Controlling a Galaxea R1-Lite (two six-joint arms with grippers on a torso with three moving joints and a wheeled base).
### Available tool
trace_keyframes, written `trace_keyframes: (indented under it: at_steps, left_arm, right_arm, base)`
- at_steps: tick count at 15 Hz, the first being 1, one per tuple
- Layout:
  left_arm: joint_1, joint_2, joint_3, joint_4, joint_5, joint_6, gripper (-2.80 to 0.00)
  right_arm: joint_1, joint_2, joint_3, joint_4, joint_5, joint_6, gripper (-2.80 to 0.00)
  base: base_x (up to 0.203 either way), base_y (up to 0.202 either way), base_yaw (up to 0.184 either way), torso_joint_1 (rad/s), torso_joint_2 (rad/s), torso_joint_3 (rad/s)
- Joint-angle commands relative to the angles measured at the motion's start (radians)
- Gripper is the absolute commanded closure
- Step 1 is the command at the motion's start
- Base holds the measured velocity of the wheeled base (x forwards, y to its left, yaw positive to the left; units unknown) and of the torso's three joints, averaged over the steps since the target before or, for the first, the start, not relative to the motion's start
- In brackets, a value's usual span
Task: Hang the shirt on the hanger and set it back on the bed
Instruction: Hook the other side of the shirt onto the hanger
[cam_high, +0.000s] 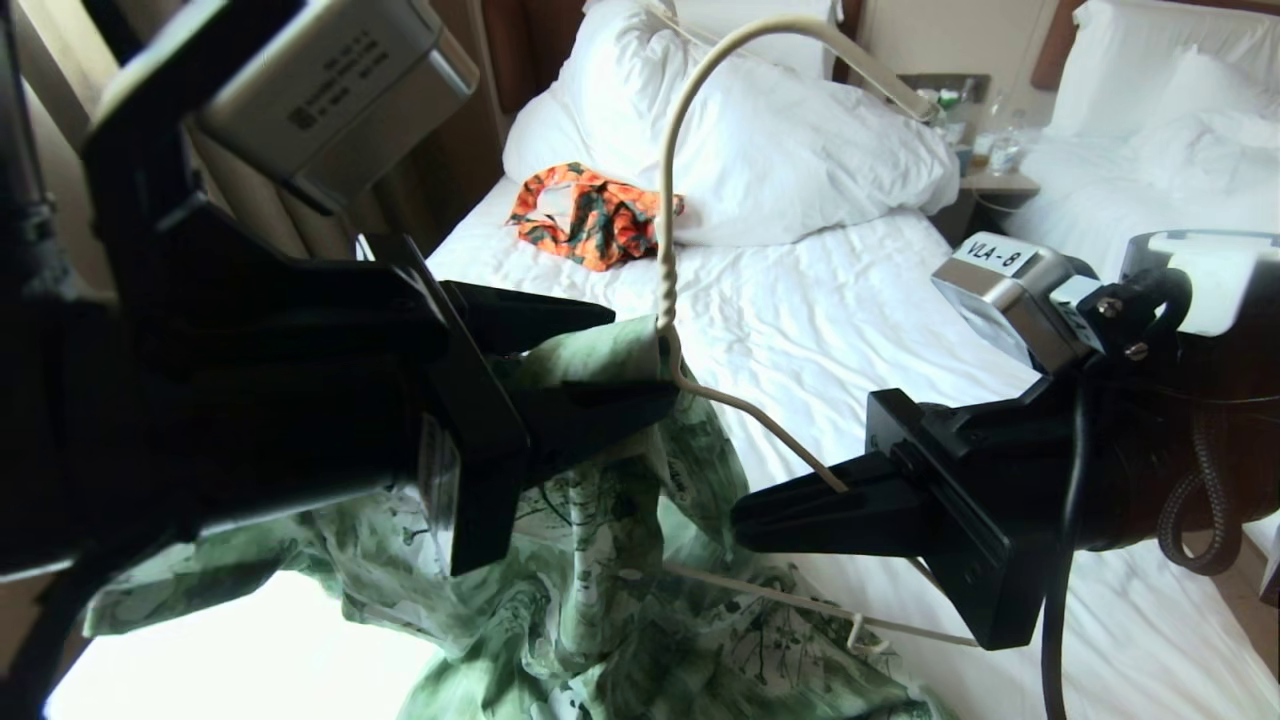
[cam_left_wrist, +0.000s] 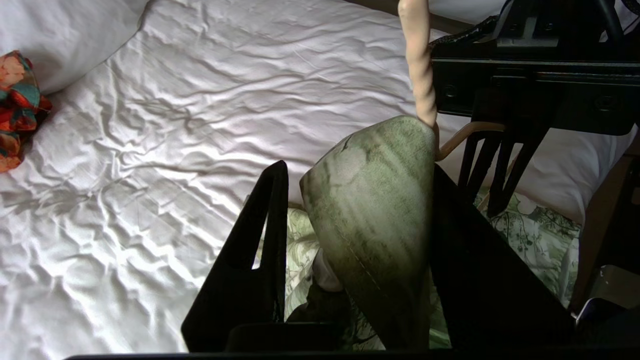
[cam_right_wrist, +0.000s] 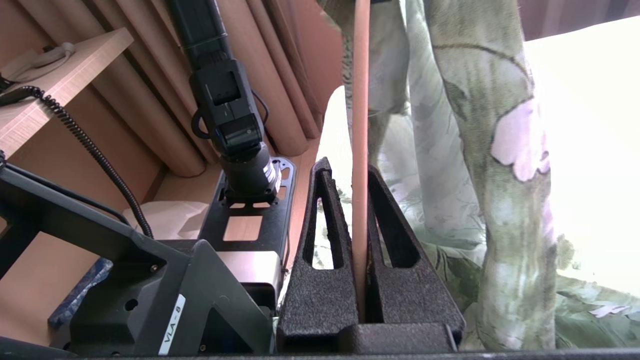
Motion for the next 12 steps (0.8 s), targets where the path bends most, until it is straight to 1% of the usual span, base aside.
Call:
trace_keyframes:
  at_steps: [1, 3, 6, 8, 9, 12]
  left_arm:
    - [-0.001, 0.004, 0.005, 0.002, 0.0, 0.001, 0.0]
    - [-0.001, 0.002, 0.004, 0.002, 0.003, 0.001, 0.0]
    - [-0.001, -0.004, -0.003, 0.001, 0.005, 0.003, 0.0]
    - [-0.001, -0.007, -0.003, 0.001, 0.005, 0.003, 0.0]
    - [0.0, -0.008, -0.004, 0.001, 0.005, 0.003, 0.0]
    - [0.0, -0.015, -0.003, 0.001, 0.004, 0.003, 0.0]
  right_arm:
    - [-0.004, 0.0, -0.005, -0.005, -0.001, 0.0, 0.0]
    - [-0.015, -0.005, -0.013, -0.005, -0.001, 0.007, 0.0]
    - [-0.016, -0.026, -0.016, 0.001, -0.005, 0.072, 0.0]
    - [-0.015, -0.033, -0.017, 0.002, -0.045, 0.084, 0.0]
    - [-0.014, -0.034, -0.011, -0.004, -0.064, 0.081, -2.8]
    - [-0.016, -0.036, -0.016, 0.001, -0.068, 0.086, -2.8]
  base:
    - [0.0, 0.0, 0.0, 0.0, 0.0, 0.0]
    - [0.0, 0.0, 0.0, 0.0, 0.0, 0.0]
    - [0.0, 0.0, 0.0, 0.0, 0.0, 0.0]
    - [0.0, 0.0, 0.0, 0.0, 0.0, 0.0]
    - [0.0, 0.0, 0.0, 0.0, 0.0, 0.0]
    - [0.0, 0.0, 0.0, 0.0, 0.0, 0.0]
